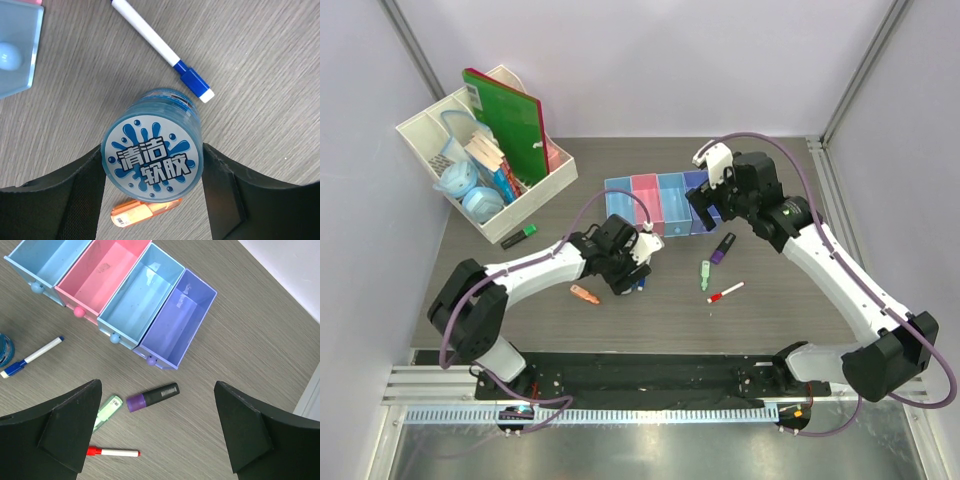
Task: Sort the stationery into containers
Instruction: Move the stationery to the center of the board, then pick up the stationery from the center of the board.
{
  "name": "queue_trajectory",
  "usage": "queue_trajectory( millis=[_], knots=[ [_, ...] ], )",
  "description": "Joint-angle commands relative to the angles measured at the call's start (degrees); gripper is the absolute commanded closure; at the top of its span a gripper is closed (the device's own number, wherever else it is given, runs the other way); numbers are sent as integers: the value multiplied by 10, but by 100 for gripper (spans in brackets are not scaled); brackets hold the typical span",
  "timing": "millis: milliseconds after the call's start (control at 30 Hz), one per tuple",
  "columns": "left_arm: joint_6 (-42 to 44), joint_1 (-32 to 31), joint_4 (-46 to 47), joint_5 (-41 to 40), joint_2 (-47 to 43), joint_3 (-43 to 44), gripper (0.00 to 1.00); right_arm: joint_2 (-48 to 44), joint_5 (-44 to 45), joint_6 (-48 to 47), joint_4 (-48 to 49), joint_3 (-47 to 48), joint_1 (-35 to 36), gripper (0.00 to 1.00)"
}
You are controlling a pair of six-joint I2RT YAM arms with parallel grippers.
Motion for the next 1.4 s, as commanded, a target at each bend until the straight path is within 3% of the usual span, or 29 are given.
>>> queue_trajectory(
  millis=[0, 133, 167, 267, 400, 500, 633, 767, 1033, 1167, 1367],
  knots=[
    [-14, -4, -47, 7, -10, 4, 34, -24, 0, -17, -6, -6, 3, 0],
    [-15, -5, -61, 12, -66, 15, 1, -35, -4, -27, -12, -20, 2, 0],
    [-16, -4, -66, 14, -75, 19, 0, -41, -5, -29, -12, -25, 3, 0],
    [-15, -4, -92, 18, -121, 36, 0, -51, -11, -36, -13, -41, 2, 0],
    [-5, -4, -121, 11, -202, 57, 0, -55, -84, -41, -30, -45, 4, 0],
    [-3, 1, -132, -29, -272, 49, 0, -46, -148, -41, -48, -47, 10, 0],
    [-8, 42, -103, -120, -342, 8, 0, -9, -149, -40, -42, -63, 55, 0],
    [-14, 112, -66, -186, -359, -31, 0, 34, -132, -32, -13, -72, 97, 0],
    [-37, 274, -36, -191, -383, -66, 0, 191, -89, -22, 3, 5, 213, 0],
    [-41, 301, -35, -177, -401, -81, 0, 249, -69, -16, 5, 50, 257, 0],
    [-45, 313, -35, -174, -415, -97, 0, 316, -85, -11, 9, 117, 269, 0]
  ],
)
